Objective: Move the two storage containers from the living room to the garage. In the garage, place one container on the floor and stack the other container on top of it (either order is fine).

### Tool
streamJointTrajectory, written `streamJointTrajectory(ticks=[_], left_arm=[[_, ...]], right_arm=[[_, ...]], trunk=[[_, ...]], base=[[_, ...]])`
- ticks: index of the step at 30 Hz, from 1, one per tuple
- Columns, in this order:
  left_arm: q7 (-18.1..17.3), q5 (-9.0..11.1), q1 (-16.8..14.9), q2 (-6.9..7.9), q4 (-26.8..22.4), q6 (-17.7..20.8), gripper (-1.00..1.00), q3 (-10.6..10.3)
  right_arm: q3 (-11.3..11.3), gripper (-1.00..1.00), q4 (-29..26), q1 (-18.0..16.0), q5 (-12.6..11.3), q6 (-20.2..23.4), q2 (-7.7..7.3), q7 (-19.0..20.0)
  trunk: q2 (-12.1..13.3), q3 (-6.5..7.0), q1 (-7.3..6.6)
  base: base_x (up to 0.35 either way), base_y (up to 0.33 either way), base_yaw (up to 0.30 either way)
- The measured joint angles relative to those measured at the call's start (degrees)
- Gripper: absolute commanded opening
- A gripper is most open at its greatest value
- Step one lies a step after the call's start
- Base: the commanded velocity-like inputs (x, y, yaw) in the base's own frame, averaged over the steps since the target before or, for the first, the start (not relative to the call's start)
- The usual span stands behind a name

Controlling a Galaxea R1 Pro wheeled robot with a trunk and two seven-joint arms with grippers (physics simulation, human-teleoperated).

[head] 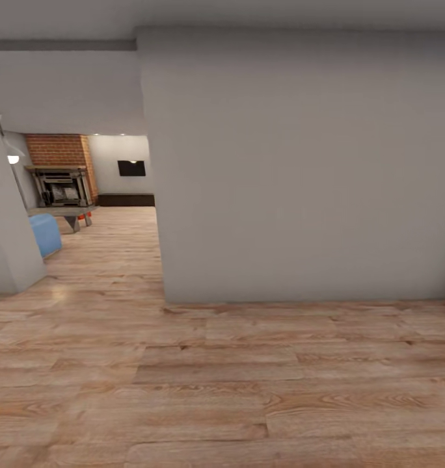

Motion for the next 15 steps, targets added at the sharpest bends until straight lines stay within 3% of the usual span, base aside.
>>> streamJointTrajectory(ticks=[15], left_arm=[[0.06, 0.09, 0.00, 0.00, 0.00, -0.11, 1.00, -0.08]], right_arm=[[0.05, 1.00, 0.00, 0.00, 0.27, -0.12, -0.23, 0.36]], trunk=[[0.00, 0.00, 0.00]], base=[[0.324, 0.000, 0.010]])
